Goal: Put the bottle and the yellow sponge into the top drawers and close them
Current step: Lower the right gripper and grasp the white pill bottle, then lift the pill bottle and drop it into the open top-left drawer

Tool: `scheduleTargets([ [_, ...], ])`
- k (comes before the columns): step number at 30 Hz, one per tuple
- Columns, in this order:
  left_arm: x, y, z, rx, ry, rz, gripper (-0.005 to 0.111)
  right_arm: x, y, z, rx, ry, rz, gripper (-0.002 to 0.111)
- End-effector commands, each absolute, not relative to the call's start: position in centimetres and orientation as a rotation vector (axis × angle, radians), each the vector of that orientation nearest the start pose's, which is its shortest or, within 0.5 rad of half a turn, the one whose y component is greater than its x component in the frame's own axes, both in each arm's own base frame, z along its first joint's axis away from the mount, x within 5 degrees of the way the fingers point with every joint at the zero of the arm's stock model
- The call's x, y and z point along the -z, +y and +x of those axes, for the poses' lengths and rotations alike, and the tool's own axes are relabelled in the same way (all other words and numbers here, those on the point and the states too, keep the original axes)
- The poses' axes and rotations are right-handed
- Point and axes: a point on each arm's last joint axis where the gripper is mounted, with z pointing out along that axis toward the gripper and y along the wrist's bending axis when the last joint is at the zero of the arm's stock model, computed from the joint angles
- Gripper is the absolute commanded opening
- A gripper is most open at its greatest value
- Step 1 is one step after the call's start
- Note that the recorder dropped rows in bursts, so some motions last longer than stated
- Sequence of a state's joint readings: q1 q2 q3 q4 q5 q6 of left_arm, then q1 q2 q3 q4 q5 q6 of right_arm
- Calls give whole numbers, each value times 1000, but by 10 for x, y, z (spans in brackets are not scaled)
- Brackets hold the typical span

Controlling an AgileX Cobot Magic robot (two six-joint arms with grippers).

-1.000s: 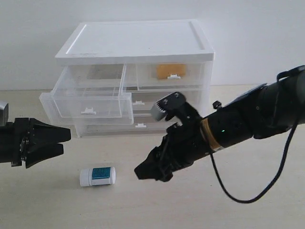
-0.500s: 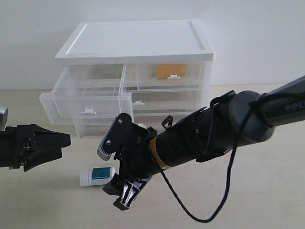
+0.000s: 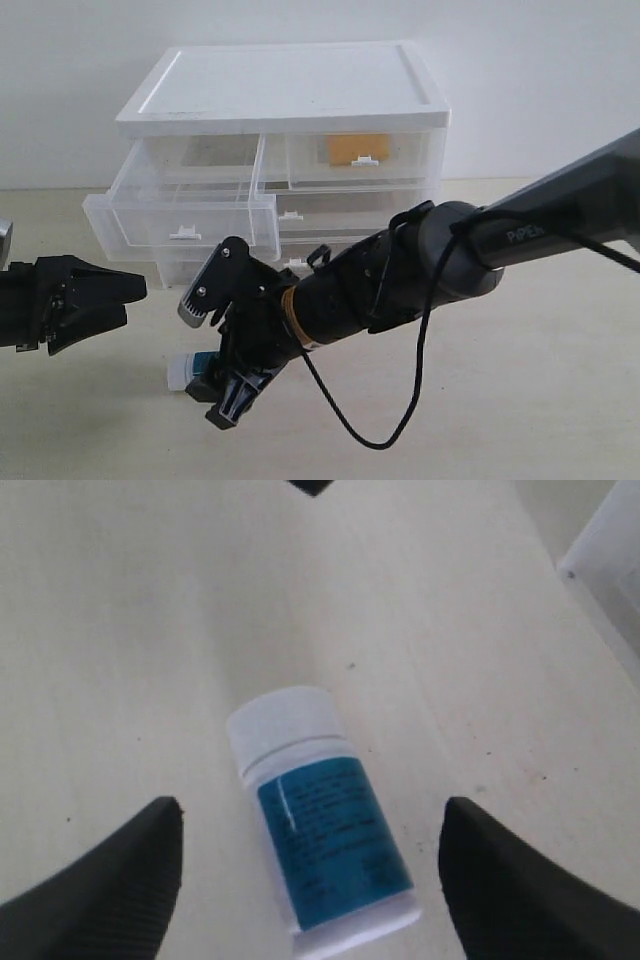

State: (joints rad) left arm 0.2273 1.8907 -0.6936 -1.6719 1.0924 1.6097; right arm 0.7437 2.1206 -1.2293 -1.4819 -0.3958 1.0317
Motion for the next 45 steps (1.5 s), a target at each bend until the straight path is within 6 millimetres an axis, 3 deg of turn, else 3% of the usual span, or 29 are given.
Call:
scheduleTargets([
  [1, -133, -15, 292, 1276, 2202, 5, 66, -113, 322, 291, -624, 1830, -1484, 64],
  [5, -133, -15, 292, 1276, 2202, 5, 66, -110, 324, 289, -645, 1853, -1474, 60],
  [12, -133, -15, 292, 1276, 2202, 5, 66, -108, 324, 286, -635, 1872, -1490, 10],
  [14, -133, -15, 292, 1276, 2202, 5, 66, -107, 323, 286, -624, 1886, -1506, 9],
  [18, -133, -15, 292, 1276, 2202, 5, 66, -103, 321, 286, -605, 1936, -1496, 35],
  [20, -133, -15, 292, 1276, 2202, 5, 66, -100, 320, 286, -607, 1952, -1496, 42],
  [25, -133, -15, 292, 1276, 2202, 5, 66, -90, 320, 285, -616, 1976, -1505, 43],
  [26, -133, -15, 292, 1276, 2202, 5, 66, -89, 320, 285, -613, 1978, -1504, 42],
  [29, -133, -15, 292, 1276, 2202, 5, 66, -91, 320, 285, -619, 1977, -1502, 5],
  [30, -132, -14, 292, 1273, 2203, 5, 66, -93, 321, 285, -632, 1985, -1488, 0],
  [34, -132, -14, 293, 1269, 2206, 3, 66, -108, 321, 281, -681, 2000, -1467, 0],
  [38, -132, -14, 293, 1269, 2206, 3, 66, -155, 322, 273, -829, 1980, -1369, 0],
  [45, -132, -14, 293, 1267, 2205, 8, 66, -196, 319, 267, -882, 1906, -1328, 0],
])
